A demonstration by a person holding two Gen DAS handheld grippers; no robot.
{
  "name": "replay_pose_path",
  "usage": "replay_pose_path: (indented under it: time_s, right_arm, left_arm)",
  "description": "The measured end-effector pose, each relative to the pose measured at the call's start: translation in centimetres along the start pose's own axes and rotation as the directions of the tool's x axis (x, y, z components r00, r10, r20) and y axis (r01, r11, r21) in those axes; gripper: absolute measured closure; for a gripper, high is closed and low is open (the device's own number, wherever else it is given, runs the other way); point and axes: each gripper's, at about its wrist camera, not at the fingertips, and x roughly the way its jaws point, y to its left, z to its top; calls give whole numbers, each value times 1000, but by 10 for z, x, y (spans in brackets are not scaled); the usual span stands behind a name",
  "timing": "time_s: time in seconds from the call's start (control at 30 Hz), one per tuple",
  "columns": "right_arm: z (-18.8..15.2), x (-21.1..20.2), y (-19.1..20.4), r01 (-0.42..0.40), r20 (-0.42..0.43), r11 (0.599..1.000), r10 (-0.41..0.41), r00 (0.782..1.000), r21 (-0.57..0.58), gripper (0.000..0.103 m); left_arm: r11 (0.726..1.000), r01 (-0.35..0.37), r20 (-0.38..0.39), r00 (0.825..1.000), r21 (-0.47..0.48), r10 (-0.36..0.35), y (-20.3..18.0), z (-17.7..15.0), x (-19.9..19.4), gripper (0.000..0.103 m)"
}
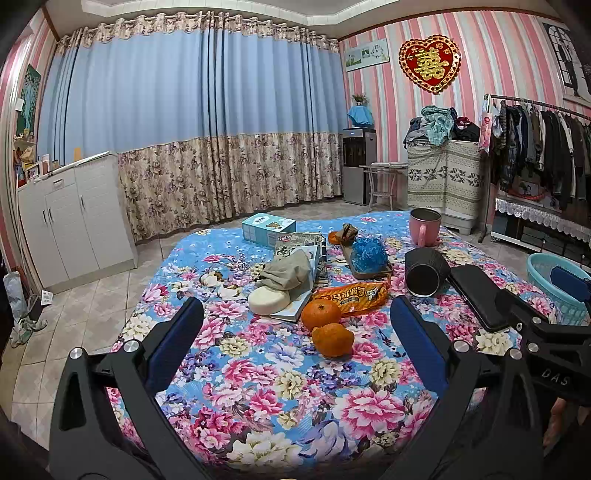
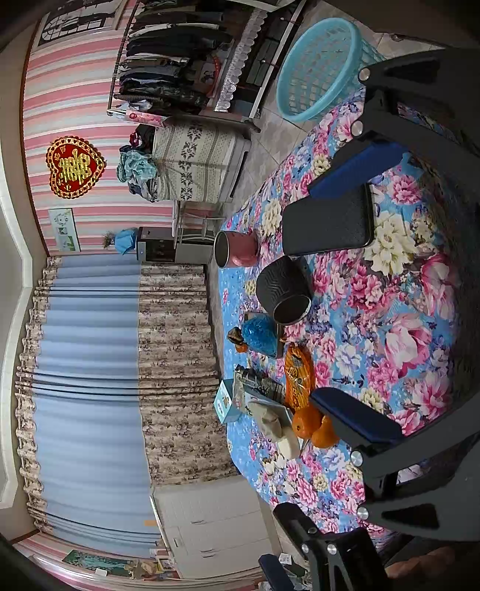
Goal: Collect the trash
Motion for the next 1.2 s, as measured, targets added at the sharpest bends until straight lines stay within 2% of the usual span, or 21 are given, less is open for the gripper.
replay_pose_path:
  time_s: [0.3,1.2]
  right_arm:
    - [-1,2,0,-1,-1,1000,1,1000,1,4]
    - [-1,2,-2,-2,-4,1000,2,1000,2,4]
  left_arm:
    - [1000,1,-1,1000,-4,-1,2,9,3,5]
    - [1000,-2,6,1000,4,2,-1,3,0,5]
